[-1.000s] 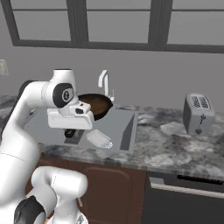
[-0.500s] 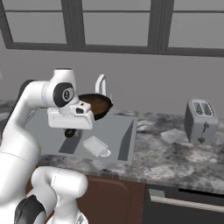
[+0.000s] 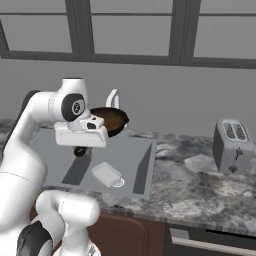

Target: Pick the colander and pan and place them in the sink. Then turn on the water.

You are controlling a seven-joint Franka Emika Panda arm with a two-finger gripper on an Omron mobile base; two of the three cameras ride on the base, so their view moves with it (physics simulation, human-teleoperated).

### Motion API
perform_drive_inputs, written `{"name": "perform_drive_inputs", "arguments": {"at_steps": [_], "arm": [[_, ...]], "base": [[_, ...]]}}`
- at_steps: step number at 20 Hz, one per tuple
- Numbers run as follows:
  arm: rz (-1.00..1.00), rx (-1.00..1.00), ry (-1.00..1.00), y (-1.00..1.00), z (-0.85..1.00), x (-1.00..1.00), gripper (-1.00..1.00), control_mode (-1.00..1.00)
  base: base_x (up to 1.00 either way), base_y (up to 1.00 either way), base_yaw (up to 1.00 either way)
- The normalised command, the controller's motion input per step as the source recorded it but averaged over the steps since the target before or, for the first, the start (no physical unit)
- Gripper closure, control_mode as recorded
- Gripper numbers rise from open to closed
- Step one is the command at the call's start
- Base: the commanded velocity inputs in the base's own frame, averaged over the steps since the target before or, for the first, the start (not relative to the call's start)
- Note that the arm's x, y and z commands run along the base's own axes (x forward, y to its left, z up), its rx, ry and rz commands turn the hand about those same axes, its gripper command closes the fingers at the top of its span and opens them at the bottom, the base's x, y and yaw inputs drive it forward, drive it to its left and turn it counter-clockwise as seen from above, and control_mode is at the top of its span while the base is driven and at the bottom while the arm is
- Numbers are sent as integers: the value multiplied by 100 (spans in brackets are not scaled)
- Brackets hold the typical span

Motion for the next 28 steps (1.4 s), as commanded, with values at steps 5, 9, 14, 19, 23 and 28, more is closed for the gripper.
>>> {"name": "perform_drive_inputs", "arguments": {"at_steps": [5,9,14,19,23,28], "arm": [[1,0,0,0,-15,8,100,-100],[4,0,0,0,-92,26,100,-100],[2,0,0,0,-100,19,100,-100],[1,0,1,0,-91,24,100,-100],[0,1,2,0,-75,24,100,-100],[0,0,0,0,-57,49,100,-100]], "base": [[36,0,3],[0,0,0],[0,0,0],[0,0,0],[0,0,0],[0,0,0]]}}
